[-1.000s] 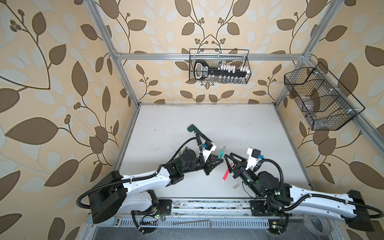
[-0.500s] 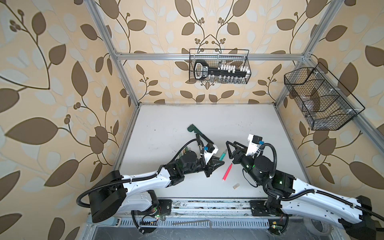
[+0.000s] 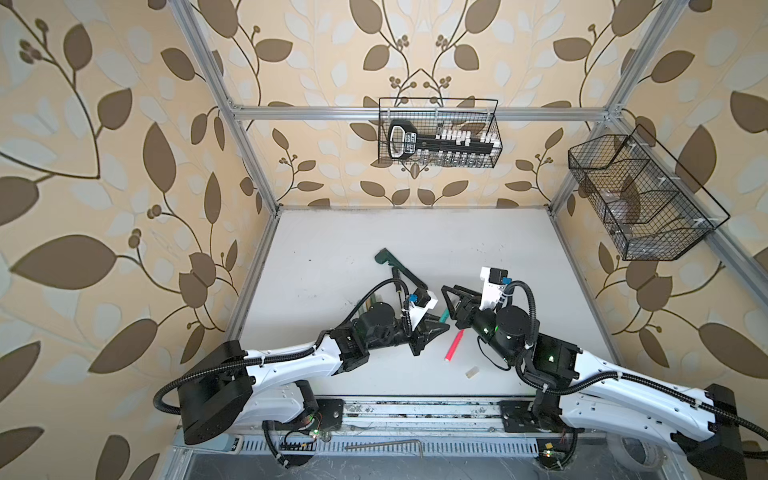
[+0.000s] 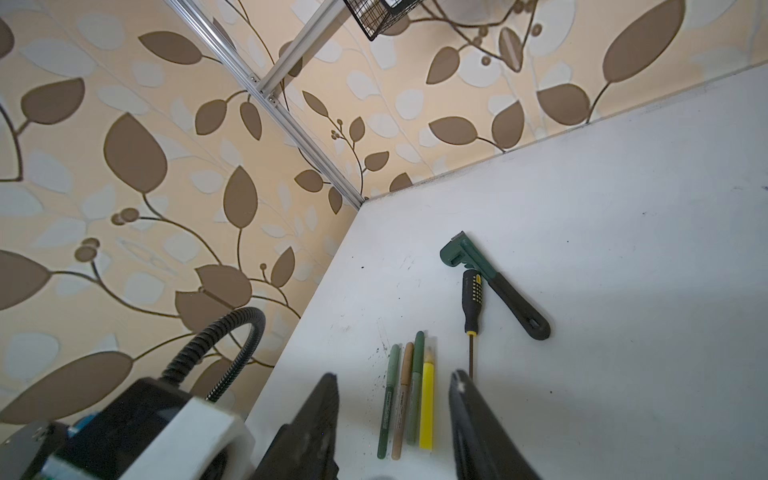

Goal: Insert the pens into the pen caps

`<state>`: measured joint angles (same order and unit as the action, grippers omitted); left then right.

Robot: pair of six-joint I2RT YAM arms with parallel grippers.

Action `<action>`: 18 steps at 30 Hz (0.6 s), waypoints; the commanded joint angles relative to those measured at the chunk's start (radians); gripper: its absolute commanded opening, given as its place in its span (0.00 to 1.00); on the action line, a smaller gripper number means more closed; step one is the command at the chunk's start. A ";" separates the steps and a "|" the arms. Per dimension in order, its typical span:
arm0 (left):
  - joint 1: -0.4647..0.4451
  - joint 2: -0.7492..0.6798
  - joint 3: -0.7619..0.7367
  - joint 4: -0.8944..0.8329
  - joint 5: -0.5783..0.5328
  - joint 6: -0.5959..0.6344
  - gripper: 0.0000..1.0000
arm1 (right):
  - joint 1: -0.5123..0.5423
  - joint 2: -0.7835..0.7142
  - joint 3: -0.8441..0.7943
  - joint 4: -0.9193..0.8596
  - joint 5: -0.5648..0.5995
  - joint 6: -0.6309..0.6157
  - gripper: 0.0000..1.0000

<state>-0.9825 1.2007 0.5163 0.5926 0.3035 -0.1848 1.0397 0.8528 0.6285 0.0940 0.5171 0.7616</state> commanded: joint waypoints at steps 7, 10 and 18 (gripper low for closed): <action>-0.009 -0.007 0.027 0.026 -0.009 0.028 0.00 | -0.008 0.037 0.056 -0.038 -0.049 -0.001 0.10; -0.009 -0.009 0.034 0.007 -0.030 0.031 0.00 | -0.004 0.036 0.020 -0.029 -0.057 0.019 0.00; -0.008 -0.015 0.056 -0.045 -0.080 0.044 0.00 | 0.088 0.058 -0.092 0.076 -0.046 0.042 0.00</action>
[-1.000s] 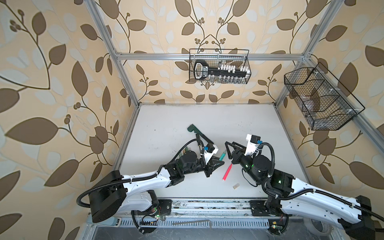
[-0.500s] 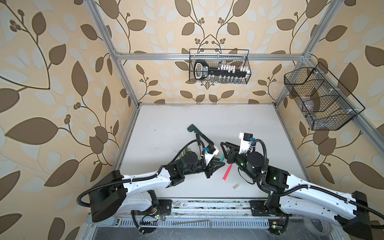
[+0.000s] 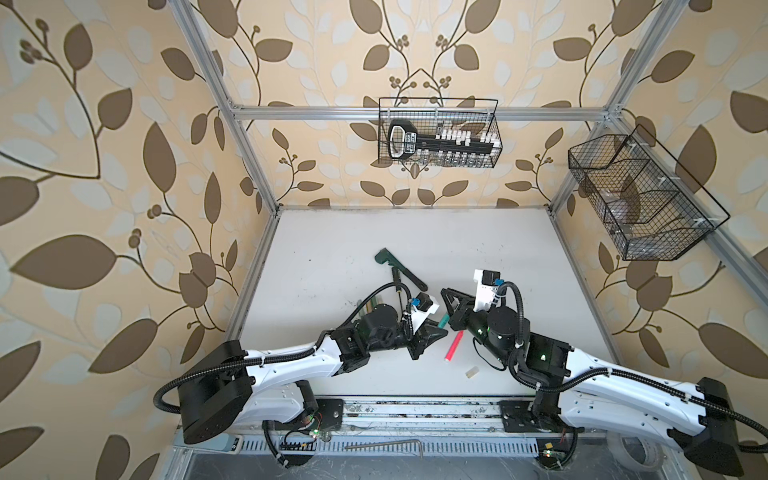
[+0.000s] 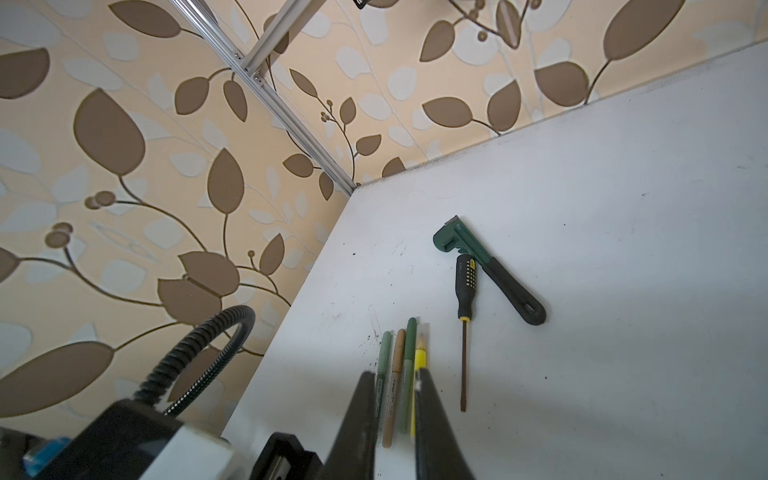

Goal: Insert the pens into the pen caps

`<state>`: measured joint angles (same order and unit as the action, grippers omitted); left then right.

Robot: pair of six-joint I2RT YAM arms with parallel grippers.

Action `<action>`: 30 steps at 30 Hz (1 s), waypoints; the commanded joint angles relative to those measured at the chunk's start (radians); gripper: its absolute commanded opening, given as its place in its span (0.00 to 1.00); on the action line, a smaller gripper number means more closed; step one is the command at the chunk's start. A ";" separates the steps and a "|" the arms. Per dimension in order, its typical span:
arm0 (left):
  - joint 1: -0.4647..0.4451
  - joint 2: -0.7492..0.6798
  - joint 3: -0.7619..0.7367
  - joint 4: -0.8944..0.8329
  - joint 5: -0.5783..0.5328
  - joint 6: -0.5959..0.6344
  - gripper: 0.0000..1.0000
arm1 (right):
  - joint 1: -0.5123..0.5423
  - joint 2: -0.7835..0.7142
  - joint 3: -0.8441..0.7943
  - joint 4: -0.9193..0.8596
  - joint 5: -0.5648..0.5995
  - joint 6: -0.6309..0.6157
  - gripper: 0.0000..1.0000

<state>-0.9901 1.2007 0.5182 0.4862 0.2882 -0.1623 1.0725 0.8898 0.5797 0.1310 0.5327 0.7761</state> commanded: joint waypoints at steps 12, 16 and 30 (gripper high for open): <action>0.000 -0.085 0.150 -0.024 -0.218 0.059 0.00 | 0.175 0.085 -0.121 0.161 -0.068 0.038 0.00; 0.000 -0.129 0.186 -0.027 -0.264 0.078 0.00 | 0.228 0.096 -0.133 0.193 -0.041 0.019 0.00; 0.059 -0.126 0.338 -0.040 -0.259 0.124 0.00 | 0.347 0.134 -0.177 0.330 0.003 -0.017 0.00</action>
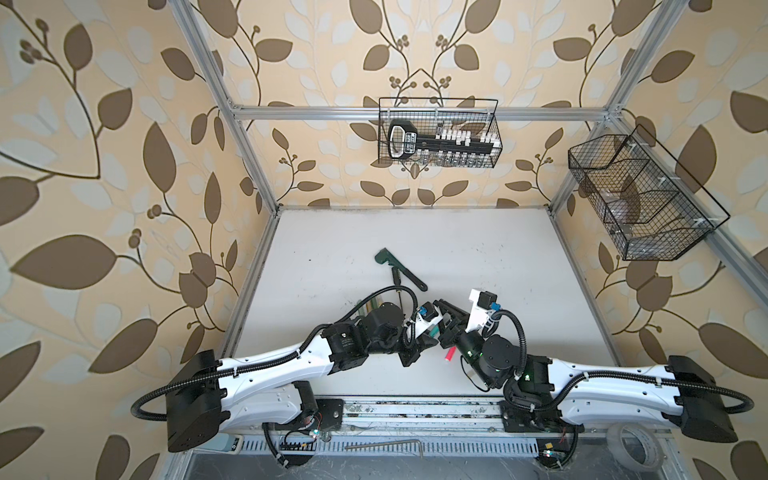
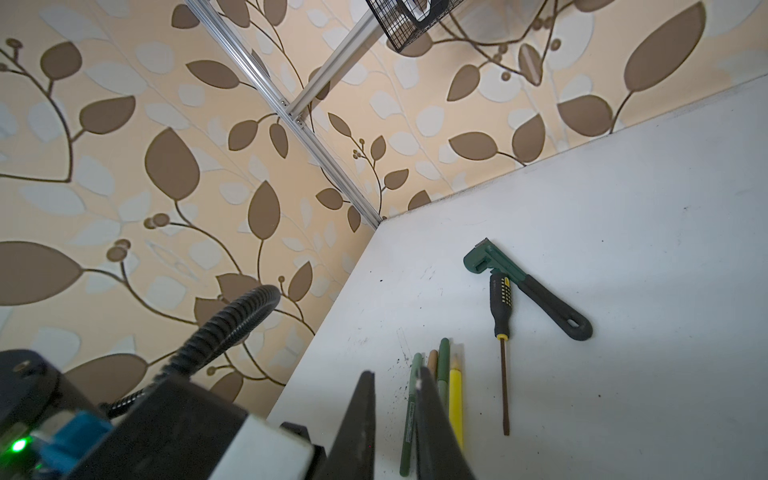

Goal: Insert the pens into the pen caps

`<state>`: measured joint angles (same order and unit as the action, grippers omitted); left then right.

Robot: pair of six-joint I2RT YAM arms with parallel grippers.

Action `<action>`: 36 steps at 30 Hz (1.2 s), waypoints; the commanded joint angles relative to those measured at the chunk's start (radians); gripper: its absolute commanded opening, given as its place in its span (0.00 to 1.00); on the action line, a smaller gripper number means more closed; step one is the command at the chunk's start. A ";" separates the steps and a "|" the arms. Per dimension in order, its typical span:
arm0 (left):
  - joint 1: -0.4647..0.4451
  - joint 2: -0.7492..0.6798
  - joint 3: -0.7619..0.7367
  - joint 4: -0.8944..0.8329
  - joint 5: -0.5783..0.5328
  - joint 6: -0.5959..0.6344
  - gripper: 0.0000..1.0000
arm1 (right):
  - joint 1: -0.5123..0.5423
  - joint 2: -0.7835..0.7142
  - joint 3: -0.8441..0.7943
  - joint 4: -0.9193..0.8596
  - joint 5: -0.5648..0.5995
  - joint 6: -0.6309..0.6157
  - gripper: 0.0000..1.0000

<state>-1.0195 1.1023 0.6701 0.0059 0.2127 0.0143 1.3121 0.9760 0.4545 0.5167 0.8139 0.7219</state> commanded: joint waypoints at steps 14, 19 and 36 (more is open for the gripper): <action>0.139 -0.013 0.224 0.491 -0.164 -0.082 0.00 | 0.156 0.148 -0.072 0.100 -0.306 0.030 0.00; 0.179 -0.050 0.210 0.510 -0.180 -0.136 0.00 | 0.173 0.123 -0.085 0.105 -0.303 0.016 0.00; 0.343 -0.079 0.336 0.458 -0.161 -0.201 0.00 | 0.268 0.207 -0.015 -0.043 -0.225 -0.039 0.00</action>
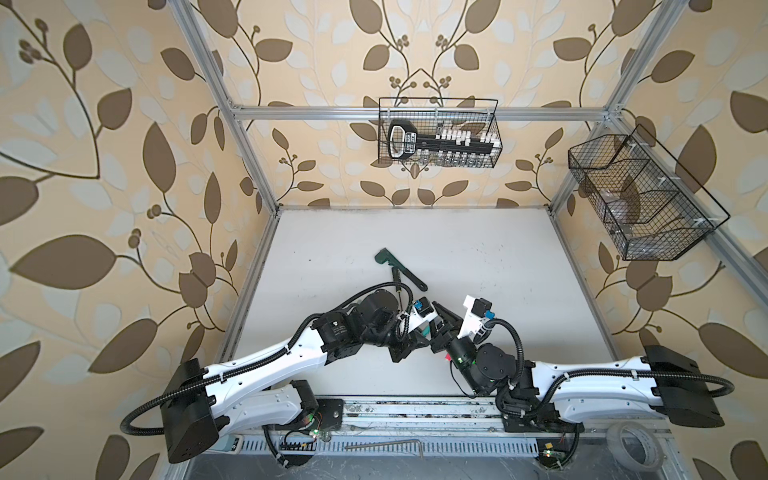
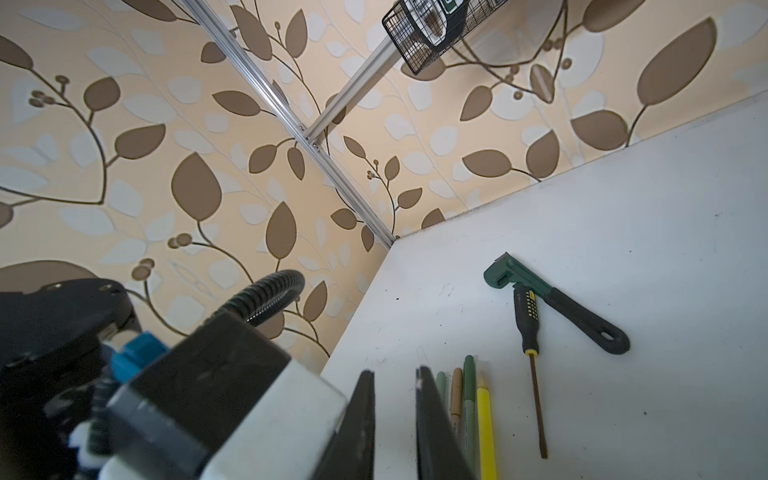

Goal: Insert the pens into the pen caps

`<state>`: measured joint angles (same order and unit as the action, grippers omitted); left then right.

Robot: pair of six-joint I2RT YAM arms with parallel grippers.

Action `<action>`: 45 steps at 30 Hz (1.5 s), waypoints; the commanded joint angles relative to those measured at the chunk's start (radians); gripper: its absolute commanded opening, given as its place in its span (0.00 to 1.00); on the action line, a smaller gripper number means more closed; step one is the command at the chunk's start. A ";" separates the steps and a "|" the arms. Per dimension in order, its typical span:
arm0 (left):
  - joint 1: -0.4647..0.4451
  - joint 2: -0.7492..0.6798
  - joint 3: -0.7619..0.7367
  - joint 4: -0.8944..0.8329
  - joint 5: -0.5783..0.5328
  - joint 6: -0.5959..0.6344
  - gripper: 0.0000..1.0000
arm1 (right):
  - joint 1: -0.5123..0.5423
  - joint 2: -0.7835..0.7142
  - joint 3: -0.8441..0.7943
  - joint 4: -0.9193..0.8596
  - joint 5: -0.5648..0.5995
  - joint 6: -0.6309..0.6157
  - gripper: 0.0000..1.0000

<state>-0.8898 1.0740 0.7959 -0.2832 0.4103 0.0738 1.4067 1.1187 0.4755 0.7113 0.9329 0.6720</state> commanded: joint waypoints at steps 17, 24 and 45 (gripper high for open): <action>0.233 -0.185 -0.054 0.669 -0.302 -0.212 0.00 | 0.052 -0.065 0.130 -0.563 -0.342 0.103 0.01; 0.232 -0.253 -0.338 0.643 -0.398 -0.359 0.00 | -0.149 -0.198 0.287 -0.979 -0.352 0.134 0.41; 0.224 -0.360 -0.436 0.179 -0.630 -1.064 0.00 | -1.017 -0.276 0.140 -0.808 -0.623 -0.044 0.60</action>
<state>-0.6510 0.7155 0.3279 -0.0952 -0.2180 -0.9291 0.4305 0.8581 0.6369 -0.1455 0.3931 0.6132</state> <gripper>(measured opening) 0.154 0.598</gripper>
